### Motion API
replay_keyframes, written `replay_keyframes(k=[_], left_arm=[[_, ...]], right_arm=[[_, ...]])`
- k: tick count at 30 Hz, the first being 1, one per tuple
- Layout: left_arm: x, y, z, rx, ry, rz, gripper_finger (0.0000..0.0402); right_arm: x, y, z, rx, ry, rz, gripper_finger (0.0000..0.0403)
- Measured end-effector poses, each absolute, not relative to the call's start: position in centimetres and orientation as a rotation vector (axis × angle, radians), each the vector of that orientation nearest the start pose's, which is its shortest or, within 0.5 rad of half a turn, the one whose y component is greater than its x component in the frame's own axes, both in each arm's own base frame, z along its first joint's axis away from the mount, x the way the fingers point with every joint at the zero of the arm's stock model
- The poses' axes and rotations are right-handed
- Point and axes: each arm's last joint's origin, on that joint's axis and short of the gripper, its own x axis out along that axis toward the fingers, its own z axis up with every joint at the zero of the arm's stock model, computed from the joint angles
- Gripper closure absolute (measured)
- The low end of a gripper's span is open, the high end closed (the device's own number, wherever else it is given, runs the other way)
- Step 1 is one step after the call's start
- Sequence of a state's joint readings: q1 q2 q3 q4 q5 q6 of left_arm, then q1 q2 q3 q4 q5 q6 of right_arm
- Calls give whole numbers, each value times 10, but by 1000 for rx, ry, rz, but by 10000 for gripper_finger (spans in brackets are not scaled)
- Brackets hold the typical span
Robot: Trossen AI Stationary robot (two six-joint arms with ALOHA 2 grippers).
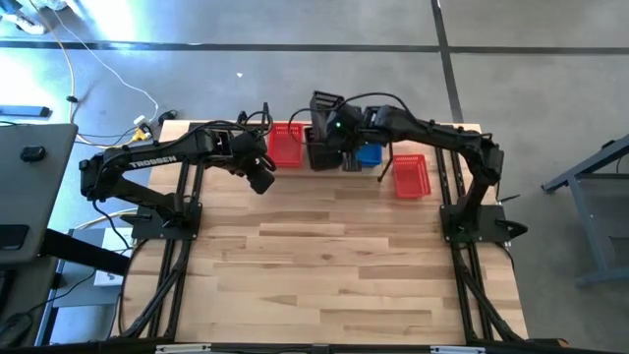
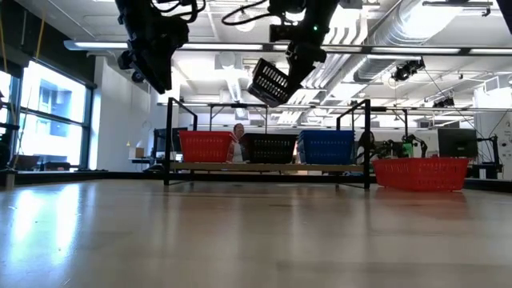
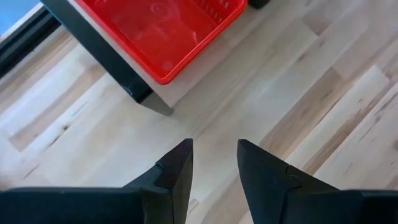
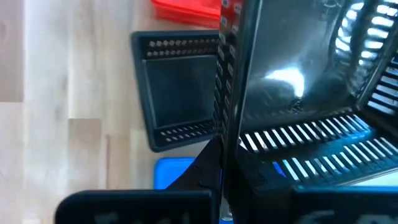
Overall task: Stack baskets on shelf by color
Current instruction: Stack the black basket on top of the black basket on the shelf
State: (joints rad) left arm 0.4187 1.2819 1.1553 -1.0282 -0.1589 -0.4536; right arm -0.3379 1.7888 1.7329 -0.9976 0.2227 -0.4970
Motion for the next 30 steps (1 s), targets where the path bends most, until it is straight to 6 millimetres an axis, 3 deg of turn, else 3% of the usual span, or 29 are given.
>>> replay_keyframes(k=[6,21,30], left_arm=[[213,100,296,-583,1014,798,286],[213,100,296,-664,979,849,287],[213,100,296,-689,969,863,287]], right_arm=[[352,-137,318,-355,1158,-209,403],[375,-134,271,-377,1315,-108,403],[376,-130,264,-365,1349,-70,403]])
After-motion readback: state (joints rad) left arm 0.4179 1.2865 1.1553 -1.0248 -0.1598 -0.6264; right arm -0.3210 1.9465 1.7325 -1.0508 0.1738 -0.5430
